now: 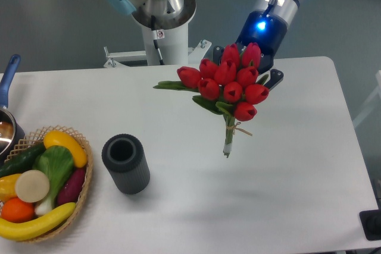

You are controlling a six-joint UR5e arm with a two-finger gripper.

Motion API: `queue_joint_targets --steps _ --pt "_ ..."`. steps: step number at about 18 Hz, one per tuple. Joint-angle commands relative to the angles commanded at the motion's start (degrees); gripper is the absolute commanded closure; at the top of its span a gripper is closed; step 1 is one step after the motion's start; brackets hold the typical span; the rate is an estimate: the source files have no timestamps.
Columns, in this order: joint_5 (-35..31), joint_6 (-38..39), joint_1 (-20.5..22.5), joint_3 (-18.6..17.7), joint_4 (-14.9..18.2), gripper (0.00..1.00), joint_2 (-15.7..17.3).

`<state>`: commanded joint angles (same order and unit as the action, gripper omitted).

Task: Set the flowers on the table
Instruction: 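Rotate the gripper holding the red tulip bouquet, tilting the stems down, then lower the red tulips onto the table and open the gripper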

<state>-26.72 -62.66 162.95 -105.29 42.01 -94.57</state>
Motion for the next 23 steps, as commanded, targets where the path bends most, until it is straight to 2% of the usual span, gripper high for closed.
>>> queue_joint_targets --steps 4,7,10,14,15,19,22,23 --pt "-0.3 -0.5 -0.3 -0.1 0.2 0.56 0.1" --pt "-6.2 -0.6 -0.4 -0.2 0.2 0.56 1.0" --pt "-15.1 -0.4 -0.9 -0.1 0.3 0.56 2.6" --pt "-25.6 -0.6 -3.9 -0.1 0.4 0.56 3.1" --pt "-33.1 -0.7 -6.3 -0.1 1.5 0.59 2.9" --pt "-50.3 -2.1 -12.8 -0.4 3.3 0.62 0.8" --pt "-56.2 -3.7 -14.6 -0.3 4.2 0.62 -1.5" --pt "-57.8 -4.4 -14.9 -0.8 4.4 0.59 -1.8"
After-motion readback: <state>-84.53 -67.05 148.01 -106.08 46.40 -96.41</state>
